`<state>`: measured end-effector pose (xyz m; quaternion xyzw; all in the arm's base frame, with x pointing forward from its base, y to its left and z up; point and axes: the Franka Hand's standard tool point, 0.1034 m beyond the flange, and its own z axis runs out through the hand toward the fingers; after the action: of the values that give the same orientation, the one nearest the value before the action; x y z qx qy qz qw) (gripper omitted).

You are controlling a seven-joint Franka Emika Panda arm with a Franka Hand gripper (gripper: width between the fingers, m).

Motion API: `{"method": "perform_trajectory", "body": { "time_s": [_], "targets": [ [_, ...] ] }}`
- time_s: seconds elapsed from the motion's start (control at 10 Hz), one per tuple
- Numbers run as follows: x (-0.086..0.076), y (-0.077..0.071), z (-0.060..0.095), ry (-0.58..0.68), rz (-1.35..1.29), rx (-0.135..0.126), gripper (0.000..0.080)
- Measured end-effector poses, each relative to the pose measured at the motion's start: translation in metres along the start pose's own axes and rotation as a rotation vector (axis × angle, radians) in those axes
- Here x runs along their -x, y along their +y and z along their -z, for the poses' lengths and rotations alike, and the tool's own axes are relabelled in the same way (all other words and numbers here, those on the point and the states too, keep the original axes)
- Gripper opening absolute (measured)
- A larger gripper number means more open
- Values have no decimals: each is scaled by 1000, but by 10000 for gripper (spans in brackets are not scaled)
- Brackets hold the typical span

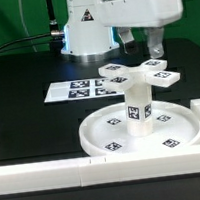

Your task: Assemble round table

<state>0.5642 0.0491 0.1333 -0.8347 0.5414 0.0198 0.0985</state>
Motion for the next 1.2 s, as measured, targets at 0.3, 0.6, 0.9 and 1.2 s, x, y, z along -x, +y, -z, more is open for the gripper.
{"method": "perform_trajectory", "body": {
  "time_s": [0.3, 0.6, 0.9, 1.2],
  "targets": [
    [5, -5, -1, -5, 272, 24, 649],
    [4, -4, -1, -8, 472, 24, 649],
    [3, -5, 0, 23, 820, 76, 649],
    [8, -10, -2, 40, 1129, 128, 649]
  ]
}}
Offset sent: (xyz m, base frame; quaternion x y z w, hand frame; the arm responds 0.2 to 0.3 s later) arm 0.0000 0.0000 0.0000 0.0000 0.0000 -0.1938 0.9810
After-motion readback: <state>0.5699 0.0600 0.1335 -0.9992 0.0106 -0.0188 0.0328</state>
